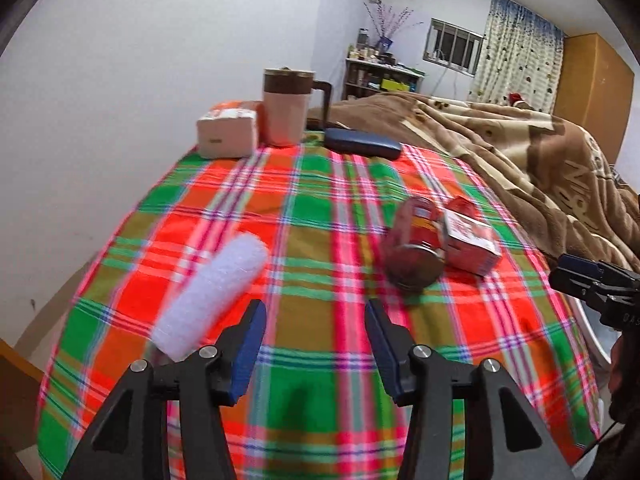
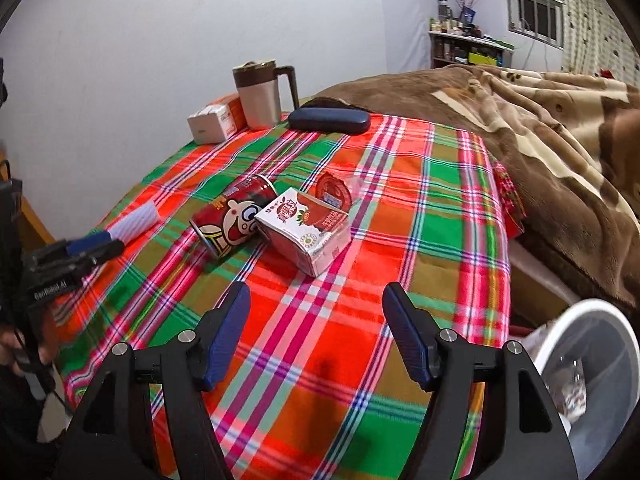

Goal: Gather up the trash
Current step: 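Move both open grippers back over the table toward the red can and juice box, then grasp the white foam net with the left gripper while the right gripper grasps the strawberry milk carton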

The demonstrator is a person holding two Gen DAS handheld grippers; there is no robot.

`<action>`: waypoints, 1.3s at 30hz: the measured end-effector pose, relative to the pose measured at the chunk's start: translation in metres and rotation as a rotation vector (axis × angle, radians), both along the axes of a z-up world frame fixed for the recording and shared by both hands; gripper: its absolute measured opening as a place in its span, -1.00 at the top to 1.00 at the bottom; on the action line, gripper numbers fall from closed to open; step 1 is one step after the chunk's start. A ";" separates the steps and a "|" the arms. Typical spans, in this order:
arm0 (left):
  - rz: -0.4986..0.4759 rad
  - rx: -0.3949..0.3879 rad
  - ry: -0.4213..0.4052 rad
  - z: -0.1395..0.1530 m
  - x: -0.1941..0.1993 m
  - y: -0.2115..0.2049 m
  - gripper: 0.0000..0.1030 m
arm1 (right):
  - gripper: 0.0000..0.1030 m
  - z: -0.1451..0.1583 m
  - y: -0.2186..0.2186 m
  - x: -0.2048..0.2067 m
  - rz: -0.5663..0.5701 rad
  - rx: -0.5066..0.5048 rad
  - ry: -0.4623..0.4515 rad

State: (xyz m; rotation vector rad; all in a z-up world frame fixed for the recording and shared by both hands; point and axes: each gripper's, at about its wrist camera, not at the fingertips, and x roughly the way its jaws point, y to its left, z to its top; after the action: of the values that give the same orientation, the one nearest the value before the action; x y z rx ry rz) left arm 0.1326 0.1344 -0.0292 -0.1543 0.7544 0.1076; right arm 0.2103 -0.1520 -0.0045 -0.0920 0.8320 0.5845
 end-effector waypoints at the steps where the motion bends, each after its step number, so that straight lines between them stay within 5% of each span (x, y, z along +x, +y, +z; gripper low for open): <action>1: 0.006 0.004 0.000 0.000 0.002 0.003 0.01 | -0.36 -0.001 0.003 0.003 0.008 -0.007 0.002; 14: 0.073 0.034 0.054 -0.017 0.029 0.058 -0.09 | -0.36 -0.012 0.027 0.043 0.088 -0.020 0.000; 25: 0.024 -0.009 0.099 -0.033 0.032 0.053 -0.09 | -0.36 -0.025 0.037 0.068 0.173 -0.013 0.024; 34: -0.031 -0.049 0.074 -0.026 0.018 0.036 -0.09 | -0.36 -0.025 0.055 0.036 0.350 -0.040 0.063; 39: -0.041 -0.051 0.068 -0.024 0.018 0.033 -0.09 | -0.36 -0.021 0.060 0.031 0.338 -0.038 0.045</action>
State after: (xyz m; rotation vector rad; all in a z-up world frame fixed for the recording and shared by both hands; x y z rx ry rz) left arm 0.1504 0.1675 -0.0530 -0.1842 0.8280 0.0551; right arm 0.2416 -0.0922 -0.0258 -0.2585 0.8775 0.8908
